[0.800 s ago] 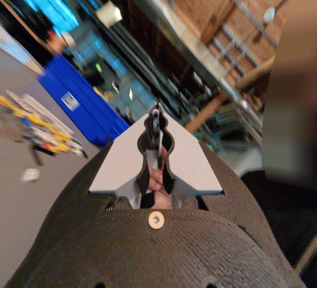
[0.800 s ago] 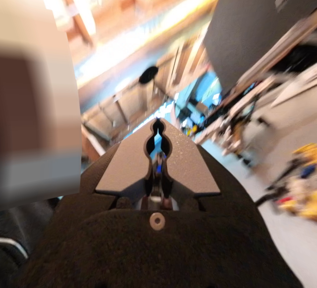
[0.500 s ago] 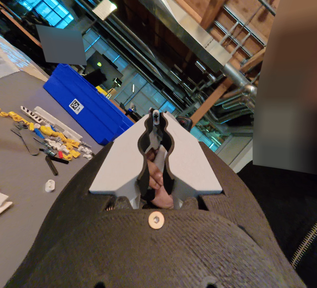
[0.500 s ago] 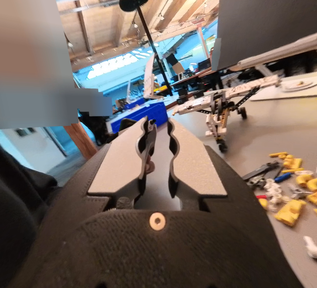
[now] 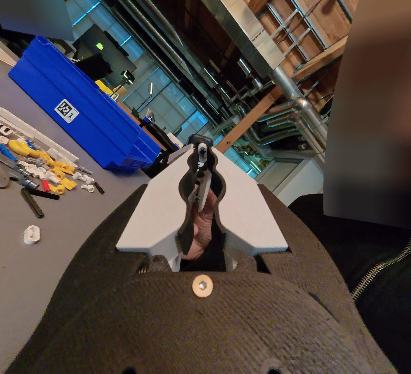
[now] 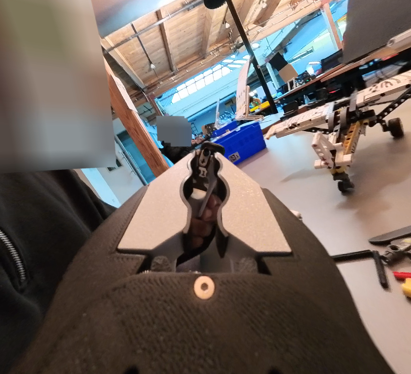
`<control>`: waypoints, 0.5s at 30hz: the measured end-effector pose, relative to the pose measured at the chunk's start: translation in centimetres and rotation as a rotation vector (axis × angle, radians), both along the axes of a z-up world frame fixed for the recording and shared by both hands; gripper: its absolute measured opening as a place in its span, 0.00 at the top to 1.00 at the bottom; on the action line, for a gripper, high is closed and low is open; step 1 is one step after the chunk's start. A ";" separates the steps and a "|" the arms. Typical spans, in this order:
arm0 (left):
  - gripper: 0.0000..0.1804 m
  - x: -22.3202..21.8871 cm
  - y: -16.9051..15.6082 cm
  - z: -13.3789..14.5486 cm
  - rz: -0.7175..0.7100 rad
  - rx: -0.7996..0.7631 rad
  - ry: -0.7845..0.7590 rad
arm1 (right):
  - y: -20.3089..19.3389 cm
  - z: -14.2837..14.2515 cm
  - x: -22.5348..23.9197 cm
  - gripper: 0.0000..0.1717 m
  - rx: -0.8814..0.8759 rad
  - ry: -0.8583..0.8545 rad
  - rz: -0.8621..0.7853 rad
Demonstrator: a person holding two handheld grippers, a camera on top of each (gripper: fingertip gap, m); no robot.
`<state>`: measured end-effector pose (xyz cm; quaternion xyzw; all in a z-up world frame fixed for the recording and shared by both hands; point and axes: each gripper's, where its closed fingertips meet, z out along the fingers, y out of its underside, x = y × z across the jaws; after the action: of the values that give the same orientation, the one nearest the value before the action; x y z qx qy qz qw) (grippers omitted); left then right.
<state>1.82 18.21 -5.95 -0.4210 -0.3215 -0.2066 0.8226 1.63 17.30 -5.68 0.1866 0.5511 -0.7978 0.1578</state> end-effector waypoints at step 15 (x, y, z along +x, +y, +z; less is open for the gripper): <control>0.97 -0.3 0.3 -0.9 -0.059 -0.013 -0.075 | -0.5 -1.6 0.5 0.71 0.132 0.133 0.016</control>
<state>1.48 18.47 -6.86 -0.4275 -0.3409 -0.2444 0.8008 2.08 16.82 -7.32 0.1390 0.6132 -0.7691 0.1147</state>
